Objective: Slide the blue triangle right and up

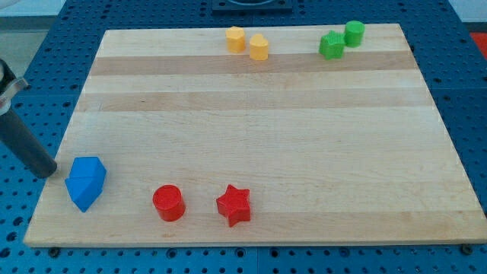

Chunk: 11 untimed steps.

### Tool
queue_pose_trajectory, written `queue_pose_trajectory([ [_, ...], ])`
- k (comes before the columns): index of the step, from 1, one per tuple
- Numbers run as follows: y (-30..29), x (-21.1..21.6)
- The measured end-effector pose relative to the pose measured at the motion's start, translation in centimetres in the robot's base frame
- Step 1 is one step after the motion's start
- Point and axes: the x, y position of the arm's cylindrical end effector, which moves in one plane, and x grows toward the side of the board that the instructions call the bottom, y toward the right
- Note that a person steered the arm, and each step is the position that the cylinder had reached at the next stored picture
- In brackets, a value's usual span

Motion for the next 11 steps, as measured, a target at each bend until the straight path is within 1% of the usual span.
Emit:
queue_pose_trajectory([
  [6, 0.0, 0.1],
  [7, 1.3, 0.1],
  [8, 3.9, 0.2],
  [9, 3.3, 1.1],
  [10, 3.4, 3.4],
  [11, 4.1, 4.5],
])
